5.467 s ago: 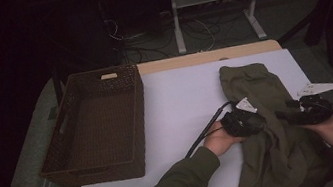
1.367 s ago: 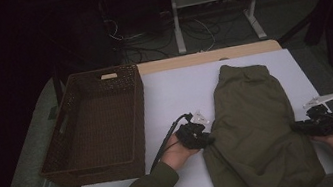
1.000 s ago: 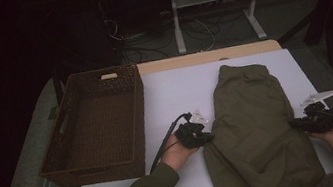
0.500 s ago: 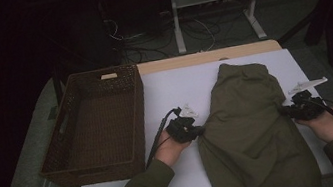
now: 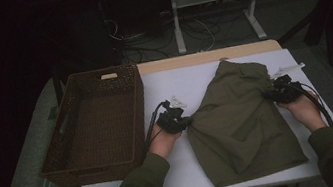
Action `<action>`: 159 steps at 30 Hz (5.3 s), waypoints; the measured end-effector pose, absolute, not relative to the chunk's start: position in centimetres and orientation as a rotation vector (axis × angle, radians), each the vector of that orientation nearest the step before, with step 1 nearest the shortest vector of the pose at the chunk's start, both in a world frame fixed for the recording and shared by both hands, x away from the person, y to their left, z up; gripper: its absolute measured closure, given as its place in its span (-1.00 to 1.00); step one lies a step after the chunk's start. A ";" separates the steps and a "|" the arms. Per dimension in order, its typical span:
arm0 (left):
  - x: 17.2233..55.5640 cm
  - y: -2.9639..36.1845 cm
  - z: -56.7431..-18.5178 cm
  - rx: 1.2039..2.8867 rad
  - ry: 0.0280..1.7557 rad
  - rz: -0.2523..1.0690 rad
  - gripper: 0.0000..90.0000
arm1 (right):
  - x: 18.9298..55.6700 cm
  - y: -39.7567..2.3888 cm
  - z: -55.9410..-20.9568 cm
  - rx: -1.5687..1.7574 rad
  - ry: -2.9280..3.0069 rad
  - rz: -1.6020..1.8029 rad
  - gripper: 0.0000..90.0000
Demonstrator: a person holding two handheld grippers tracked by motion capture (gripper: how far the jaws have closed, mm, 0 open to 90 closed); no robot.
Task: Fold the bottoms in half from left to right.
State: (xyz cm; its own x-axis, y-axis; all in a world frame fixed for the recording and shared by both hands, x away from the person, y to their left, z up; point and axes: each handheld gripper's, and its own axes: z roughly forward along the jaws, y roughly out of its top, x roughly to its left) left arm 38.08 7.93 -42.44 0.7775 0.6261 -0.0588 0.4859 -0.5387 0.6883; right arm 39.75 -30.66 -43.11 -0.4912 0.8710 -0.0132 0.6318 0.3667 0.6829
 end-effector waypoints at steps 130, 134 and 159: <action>29.6 10.8 -43.4 2.130 0.714 0.115 -0.82 | 27.8 -31.6 -40.4 1.107 2.415 1.111 0.45; 29.4 10.6 -43.4 2.140 0.701 0.114 -0.72 | 28.6 -30.4 -40.0 1.078 2.411 1.140 0.44; 29.6 10.4 -43.5 2.157 0.688 0.074 -0.24 | 28.1 -17.9 -38.2 0.768 2.637 1.326 0.85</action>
State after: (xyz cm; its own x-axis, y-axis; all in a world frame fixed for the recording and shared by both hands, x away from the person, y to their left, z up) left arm 29.64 10.42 -43.50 0.8470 0.4993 -0.1824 0.4493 -0.4890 0.7477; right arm 28.12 -17.94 -38.21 -0.8694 0.4739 0.1397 0.3947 0.4962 0.7733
